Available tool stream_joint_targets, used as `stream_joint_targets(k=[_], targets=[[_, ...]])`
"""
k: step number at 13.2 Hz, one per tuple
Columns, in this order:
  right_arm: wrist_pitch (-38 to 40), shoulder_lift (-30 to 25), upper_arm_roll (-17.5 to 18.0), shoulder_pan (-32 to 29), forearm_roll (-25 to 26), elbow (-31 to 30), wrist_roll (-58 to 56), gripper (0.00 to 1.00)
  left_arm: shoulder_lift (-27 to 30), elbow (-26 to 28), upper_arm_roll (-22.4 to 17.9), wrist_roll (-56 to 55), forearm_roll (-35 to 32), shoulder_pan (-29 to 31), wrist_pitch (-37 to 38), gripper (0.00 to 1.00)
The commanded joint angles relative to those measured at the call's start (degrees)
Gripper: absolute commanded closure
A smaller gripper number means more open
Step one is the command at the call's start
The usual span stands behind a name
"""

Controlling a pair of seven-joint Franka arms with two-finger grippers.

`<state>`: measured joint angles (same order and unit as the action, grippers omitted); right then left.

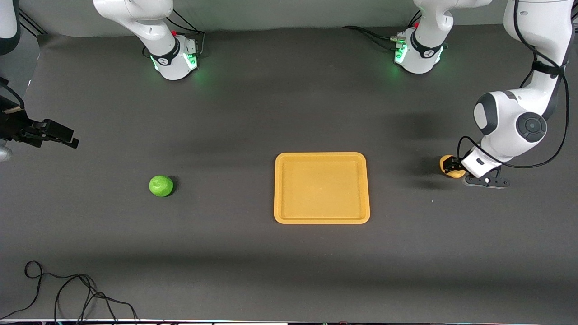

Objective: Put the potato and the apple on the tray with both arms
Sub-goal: 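Close the left gripper around the yellow potato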

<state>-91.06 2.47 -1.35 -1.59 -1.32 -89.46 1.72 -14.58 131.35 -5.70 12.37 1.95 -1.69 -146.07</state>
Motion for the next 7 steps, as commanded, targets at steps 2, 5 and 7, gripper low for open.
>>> stream_joint_targets(k=[2, 5, 7], targets=[[0.00, -0.01, -1.46, 0.01, -0.09, 0.60, -0.05, 0.00, 0.34, 0.93, -0.19, -0.77, 0.95, -1.39, 0.00, 0.11], [0.09, -0.01, -1.55, 0.09, -0.09, 0.52, -0.14, 0.00, -1.06, 1.02, -0.19, -0.77, 0.95, -1.48, -1.84, 0.11], [0.26, -0.01, -1.55, 0.45, -0.09, 0.43, -0.14, 0.00, -2.55, 1.37, -0.19, -0.60, 0.95, -1.39, -4.56, 0.11]])
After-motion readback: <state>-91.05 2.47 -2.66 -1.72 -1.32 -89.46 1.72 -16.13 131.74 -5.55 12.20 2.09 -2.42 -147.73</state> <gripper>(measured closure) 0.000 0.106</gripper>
